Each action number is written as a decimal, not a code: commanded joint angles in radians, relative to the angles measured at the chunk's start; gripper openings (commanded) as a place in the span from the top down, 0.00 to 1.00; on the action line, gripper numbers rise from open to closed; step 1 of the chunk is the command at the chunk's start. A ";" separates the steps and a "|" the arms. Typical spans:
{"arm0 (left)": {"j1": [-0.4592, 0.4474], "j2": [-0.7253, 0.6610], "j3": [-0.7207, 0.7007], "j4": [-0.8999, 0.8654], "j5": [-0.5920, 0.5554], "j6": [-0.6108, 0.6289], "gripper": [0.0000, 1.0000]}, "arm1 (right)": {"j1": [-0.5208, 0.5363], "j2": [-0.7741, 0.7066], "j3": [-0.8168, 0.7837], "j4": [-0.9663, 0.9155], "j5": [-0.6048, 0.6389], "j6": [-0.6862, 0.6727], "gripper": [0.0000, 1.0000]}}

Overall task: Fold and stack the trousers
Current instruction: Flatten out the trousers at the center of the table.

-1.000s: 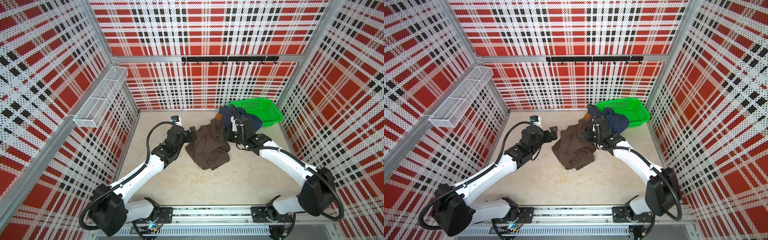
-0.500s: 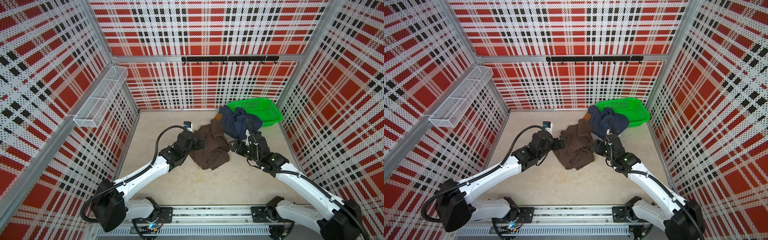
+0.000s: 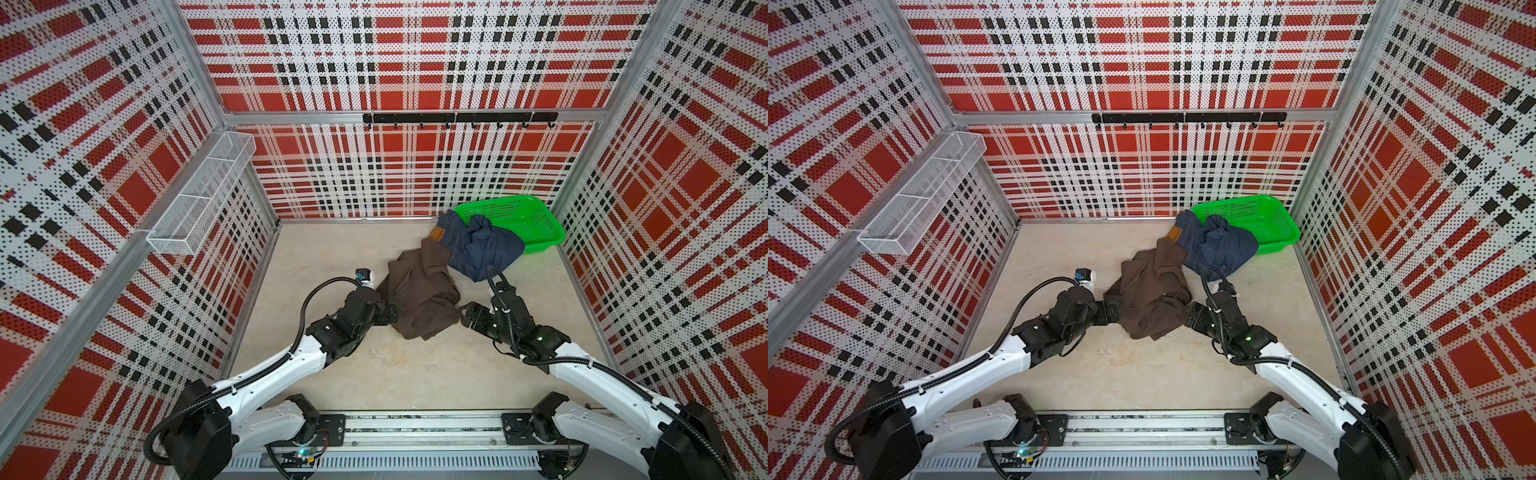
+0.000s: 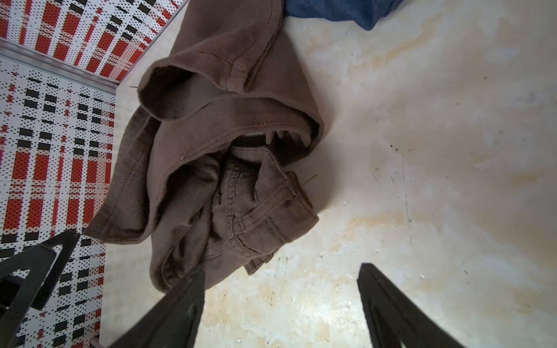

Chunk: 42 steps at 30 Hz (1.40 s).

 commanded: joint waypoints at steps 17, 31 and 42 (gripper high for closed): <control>-0.007 0.045 -0.102 0.096 0.120 -0.049 0.01 | 0.007 0.112 -0.051 0.234 -0.084 0.073 0.17; -0.021 -0.095 -0.160 0.092 0.108 -0.118 0.06 | 0.007 0.320 -0.055 0.440 -0.163 0.117 0.18; 0.083 0.057 -0.161 0.256 0.255 -0.055 0.22 | 0.007 0.365 -0.081 0.531 -0.146 0.148 0.43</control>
